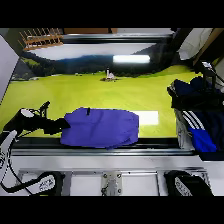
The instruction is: Fold the clothes and pants, and hang the long-sleeved shirts on hangers.
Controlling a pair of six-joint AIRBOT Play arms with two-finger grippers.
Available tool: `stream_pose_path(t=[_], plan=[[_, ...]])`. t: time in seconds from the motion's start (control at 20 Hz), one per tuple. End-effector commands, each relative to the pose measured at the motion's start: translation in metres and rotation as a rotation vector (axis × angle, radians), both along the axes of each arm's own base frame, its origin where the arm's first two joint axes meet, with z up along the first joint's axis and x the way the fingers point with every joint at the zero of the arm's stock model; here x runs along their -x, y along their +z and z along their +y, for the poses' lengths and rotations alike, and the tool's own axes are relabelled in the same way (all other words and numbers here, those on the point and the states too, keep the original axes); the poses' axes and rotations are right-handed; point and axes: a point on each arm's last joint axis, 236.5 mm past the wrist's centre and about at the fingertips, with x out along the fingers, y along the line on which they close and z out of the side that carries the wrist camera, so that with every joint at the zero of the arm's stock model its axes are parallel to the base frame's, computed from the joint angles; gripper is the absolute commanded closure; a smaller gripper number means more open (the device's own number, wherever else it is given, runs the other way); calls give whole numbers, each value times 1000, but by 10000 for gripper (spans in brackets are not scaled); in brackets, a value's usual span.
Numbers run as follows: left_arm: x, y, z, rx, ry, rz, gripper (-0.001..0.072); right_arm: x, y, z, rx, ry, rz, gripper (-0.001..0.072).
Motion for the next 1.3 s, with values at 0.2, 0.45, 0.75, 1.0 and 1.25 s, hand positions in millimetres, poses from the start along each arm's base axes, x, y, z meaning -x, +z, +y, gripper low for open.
stream_pose_path(t=[0.2, 0.45, 0.75, 1.0, 1.25], plan=[[-19, 37, 0, 3, -23, -89, 702, 0, 5, 16, -72, 17, -4, 694], [-40, 91, 7, -64, -17, -282, 702, 0, -43, 9, -49, 4, 128, 362], [-28, 84, 8, -88, 14, -313, 702, -11, -172, 53, -277, -24, 389, 143], [-23, 79, 6, -80, 11, -293, 702, -26, -225, 111, -443, 14, 461, 144], [-23, 79, 6, -81, 12, -295, 702, -26, -248, 139, -416, 42, 465, 145]])
